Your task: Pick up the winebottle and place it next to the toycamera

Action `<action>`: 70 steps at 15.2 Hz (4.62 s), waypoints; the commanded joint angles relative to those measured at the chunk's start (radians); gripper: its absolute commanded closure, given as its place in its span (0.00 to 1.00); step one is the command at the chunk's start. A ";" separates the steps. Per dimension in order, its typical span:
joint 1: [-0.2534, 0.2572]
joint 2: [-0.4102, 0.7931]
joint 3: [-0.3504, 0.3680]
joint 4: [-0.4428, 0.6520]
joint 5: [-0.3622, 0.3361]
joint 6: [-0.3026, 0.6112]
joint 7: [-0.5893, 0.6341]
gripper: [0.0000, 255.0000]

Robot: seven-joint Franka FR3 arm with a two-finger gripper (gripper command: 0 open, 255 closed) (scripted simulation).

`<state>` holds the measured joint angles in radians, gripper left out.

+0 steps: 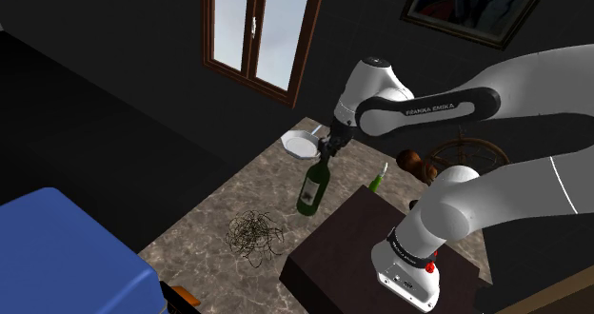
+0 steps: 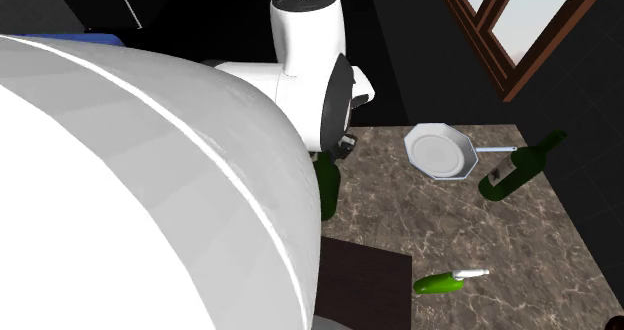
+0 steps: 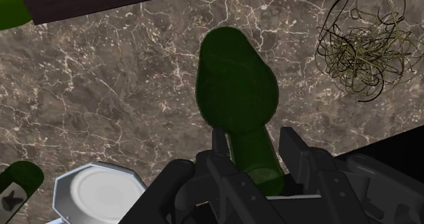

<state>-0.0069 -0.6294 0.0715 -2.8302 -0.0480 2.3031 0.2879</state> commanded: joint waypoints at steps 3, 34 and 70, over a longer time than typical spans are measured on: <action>0.003 -0.033 -0.002 0.037 0.004 -0.071 -0.005 1.00; 0.004 -0.107 -0.014 0.413 0.009 -0.519 -0.036 1.00; 0.058 -0.015 0.236 0.848 0.131 -0.863 0.238 1.00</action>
<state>0.0456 -0.6452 0.2831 -1.9894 0.0704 1.4458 0.4960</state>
